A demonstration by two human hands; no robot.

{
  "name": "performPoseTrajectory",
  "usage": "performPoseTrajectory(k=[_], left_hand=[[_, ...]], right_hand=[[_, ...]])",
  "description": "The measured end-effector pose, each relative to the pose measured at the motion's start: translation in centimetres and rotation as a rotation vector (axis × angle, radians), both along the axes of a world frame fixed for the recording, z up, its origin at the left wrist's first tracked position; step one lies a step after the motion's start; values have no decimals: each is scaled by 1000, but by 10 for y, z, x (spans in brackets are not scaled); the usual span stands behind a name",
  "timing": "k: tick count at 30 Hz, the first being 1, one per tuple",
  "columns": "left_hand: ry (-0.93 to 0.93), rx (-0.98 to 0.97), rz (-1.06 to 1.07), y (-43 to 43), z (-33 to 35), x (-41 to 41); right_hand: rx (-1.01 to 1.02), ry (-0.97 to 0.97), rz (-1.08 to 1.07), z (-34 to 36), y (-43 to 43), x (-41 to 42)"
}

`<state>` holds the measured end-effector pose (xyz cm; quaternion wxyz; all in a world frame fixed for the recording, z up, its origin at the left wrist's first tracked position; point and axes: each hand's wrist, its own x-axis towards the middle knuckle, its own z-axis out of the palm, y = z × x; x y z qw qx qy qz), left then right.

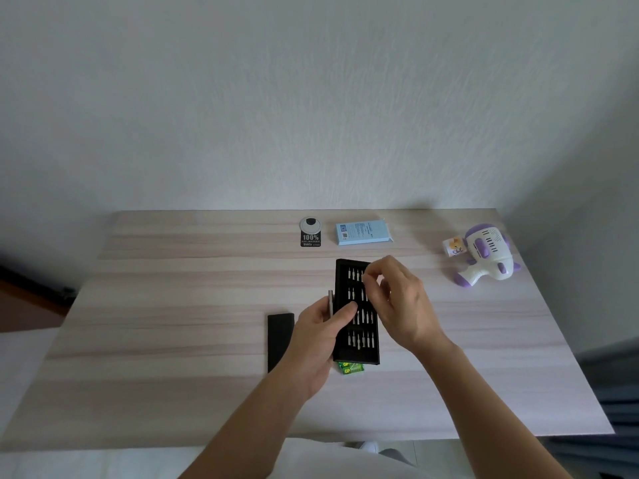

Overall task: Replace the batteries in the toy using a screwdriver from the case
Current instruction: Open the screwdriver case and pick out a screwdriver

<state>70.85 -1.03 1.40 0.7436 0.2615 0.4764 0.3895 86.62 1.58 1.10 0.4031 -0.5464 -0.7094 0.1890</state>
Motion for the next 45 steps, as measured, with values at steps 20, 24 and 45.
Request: performPoseTrajectory(k=[20, 24, 45], left_hand=[[135, -258, 293, -7, -77, -114], [239, -313, 285, 2, -105, -142], [952, -80, -35, 25, -192, -207]], right_hand=[[-993, 816, -270, -96, -3, -129], [-1073, 794, -339, -121, 2, -167], [-1126, 506, -491, -196, 26, -235]])
